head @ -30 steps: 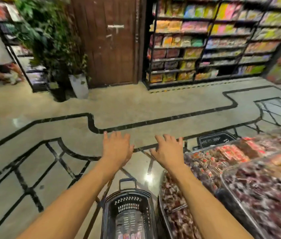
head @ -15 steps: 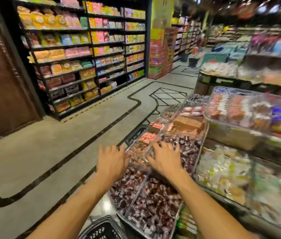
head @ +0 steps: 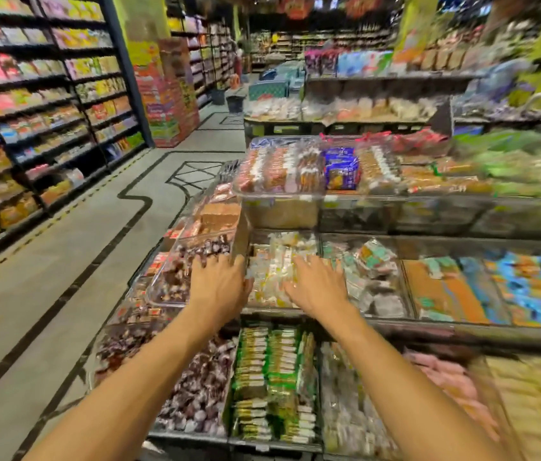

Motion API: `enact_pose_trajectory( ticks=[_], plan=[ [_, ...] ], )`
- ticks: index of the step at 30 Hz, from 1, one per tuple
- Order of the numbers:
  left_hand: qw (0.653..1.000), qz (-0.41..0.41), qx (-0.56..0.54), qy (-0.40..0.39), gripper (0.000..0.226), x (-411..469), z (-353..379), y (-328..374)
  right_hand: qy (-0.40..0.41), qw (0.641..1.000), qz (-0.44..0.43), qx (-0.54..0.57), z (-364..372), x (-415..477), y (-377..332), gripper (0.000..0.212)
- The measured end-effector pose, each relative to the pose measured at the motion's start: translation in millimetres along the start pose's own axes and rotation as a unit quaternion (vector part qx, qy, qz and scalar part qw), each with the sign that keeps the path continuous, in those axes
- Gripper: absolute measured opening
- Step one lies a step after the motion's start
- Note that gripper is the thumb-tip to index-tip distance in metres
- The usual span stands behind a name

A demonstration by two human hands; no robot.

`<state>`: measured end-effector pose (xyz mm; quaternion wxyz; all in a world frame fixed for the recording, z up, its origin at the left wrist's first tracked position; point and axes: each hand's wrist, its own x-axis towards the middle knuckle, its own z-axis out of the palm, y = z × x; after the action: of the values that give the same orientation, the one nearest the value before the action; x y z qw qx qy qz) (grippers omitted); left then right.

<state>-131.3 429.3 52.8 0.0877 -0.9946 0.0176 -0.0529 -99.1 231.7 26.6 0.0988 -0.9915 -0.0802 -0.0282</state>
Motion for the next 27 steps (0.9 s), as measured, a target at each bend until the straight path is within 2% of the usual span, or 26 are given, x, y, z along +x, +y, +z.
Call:
enact_pose_trajectory(
  ticks=[4,7,13,21,27],
  plan=[
    [0.999,0.031,-0.011,0.003,0.056,23,-1,73,-0.001,1.000,0.026,-0.005,-7,-10,79,0.062],
    [0.999,0.038,-0.015,-0.013,0.051,40,-2,128,-0.002,0.999,0.039,0.000,-12,-9,134,0.061],
    [0.997,0.050,-0.029,-0.043,0.055,61,6,213,-0.001,0.999,0.047,0.020,-10,-11,221,0.059],
    [0.992,0.073,-0.040,-0.098,0.049,89,30,273,-0.033,0.996,0.076,0.035,17,-12,296,0.057],
    [0.988,0.091,-0.067,-0.107,0.049,130,52,288,-0.053,0.986,0.144,0.067,30,10,332,0.055]
  ],
)
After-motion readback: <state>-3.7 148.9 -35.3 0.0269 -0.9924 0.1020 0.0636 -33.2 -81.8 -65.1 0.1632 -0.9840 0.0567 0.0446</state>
